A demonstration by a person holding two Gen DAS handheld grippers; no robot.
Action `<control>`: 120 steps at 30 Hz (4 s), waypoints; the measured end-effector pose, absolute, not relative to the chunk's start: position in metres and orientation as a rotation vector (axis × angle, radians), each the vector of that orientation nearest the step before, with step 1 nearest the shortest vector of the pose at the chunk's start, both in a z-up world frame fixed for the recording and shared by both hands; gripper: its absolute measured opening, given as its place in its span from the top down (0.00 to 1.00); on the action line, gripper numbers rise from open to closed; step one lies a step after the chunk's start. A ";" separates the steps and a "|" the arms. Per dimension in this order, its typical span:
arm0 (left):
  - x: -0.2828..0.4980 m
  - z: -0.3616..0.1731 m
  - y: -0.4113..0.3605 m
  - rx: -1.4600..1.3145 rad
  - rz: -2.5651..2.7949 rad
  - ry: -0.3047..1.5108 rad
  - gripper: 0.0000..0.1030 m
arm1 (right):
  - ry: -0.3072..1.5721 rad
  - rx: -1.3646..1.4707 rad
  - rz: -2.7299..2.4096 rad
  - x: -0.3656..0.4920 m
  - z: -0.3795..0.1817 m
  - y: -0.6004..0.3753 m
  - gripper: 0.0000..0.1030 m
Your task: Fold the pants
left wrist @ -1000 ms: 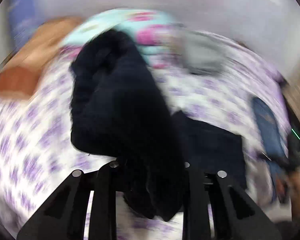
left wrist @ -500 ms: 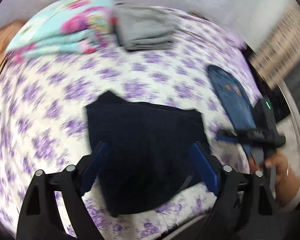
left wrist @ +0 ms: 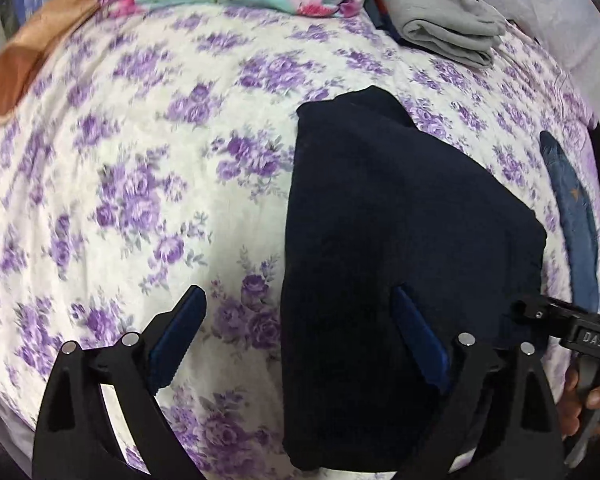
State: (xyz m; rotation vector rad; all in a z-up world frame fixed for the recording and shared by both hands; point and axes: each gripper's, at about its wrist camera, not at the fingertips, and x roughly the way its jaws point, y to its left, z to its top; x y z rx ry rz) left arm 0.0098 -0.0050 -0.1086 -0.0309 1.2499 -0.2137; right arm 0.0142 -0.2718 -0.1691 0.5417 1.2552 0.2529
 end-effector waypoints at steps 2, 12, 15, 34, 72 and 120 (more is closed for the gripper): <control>0.008 -0.102 -0.001 -0.027 -0.220 1.247 0.12 | 1.206 0.601 0.305 0.008 -0.148 -0.281 0.56; 0.002 -0.063 -0.021 -0.037 -0.350 1.153 0.08 | 1.134 0.557 0.251 -0.030 -0.109 -0.330 0.43; 0.012 -0.105 -0.048 0.120 -0.317 1.231 0.07 | 1.283 0.448 0.089 -0.017 -0.169 -0.326 0.28; 0.054 -0.115 -0.039 0.133 -0.170 1.232 0.04 | 1.092 0.424 0.066 0.038 -0.133 -0.319 0.48; 0.002 -0.124 -0.014 -0.098 -0.284 1.313 0.04 | 1.282 0.156 0.424 -0.033 -0.133 -0.257 0.38; 0.024 -0.103 -0.076 -0.012 -0.470 1.318 0.66 | 1.218 0.702 0.413 -0.007 -0.160 -0.320 0.56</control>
